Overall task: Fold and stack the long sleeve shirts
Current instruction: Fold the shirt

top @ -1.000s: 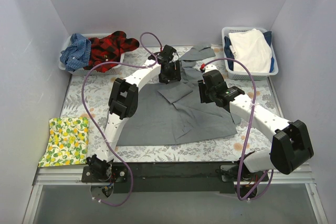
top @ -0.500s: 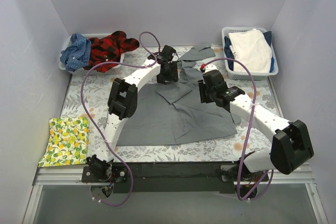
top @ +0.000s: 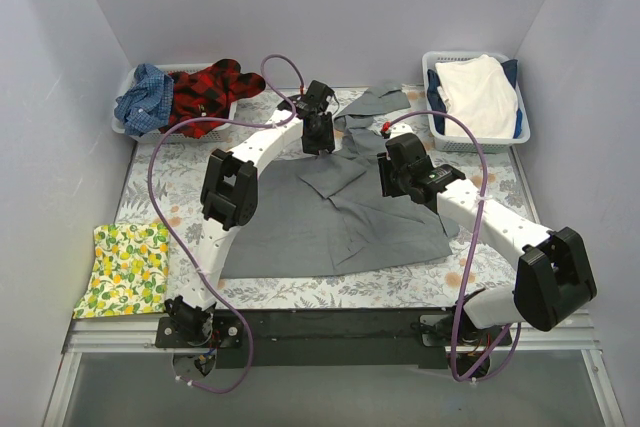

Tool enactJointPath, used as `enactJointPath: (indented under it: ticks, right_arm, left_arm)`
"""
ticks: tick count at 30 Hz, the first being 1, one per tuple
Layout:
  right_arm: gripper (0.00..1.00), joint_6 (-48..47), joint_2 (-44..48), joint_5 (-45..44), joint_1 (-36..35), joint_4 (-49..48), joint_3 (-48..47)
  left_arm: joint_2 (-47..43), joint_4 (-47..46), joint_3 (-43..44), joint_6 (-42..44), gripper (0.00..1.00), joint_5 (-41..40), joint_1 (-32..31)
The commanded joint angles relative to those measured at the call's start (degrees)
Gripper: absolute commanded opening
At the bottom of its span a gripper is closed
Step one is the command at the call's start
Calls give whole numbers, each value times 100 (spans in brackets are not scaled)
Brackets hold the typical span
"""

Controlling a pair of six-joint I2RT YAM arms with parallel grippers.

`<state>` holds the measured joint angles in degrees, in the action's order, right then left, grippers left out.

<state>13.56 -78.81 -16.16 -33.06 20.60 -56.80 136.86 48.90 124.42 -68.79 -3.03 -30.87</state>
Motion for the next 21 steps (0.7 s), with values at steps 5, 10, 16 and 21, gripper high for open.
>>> enactJointPath:
  ticks: [5,10,16,21]
  right_arm:
    - [40,68,32,-89,19,-12,-86]
    - [40,76,49,-133,19,-21,-86]
    - [40,50,-3,-220,27,-21,-174]
    - [40,50,-82,-238,159,-12,-244]
  left_arm:
    - [-432,84,-14,24,35,145,-15]
    - [-423,75,-58,59,14,197,-15]
    - [-711,93,-233,164,0,250,-15]
    - [-1669,23,-1084,226,0,496,-33]
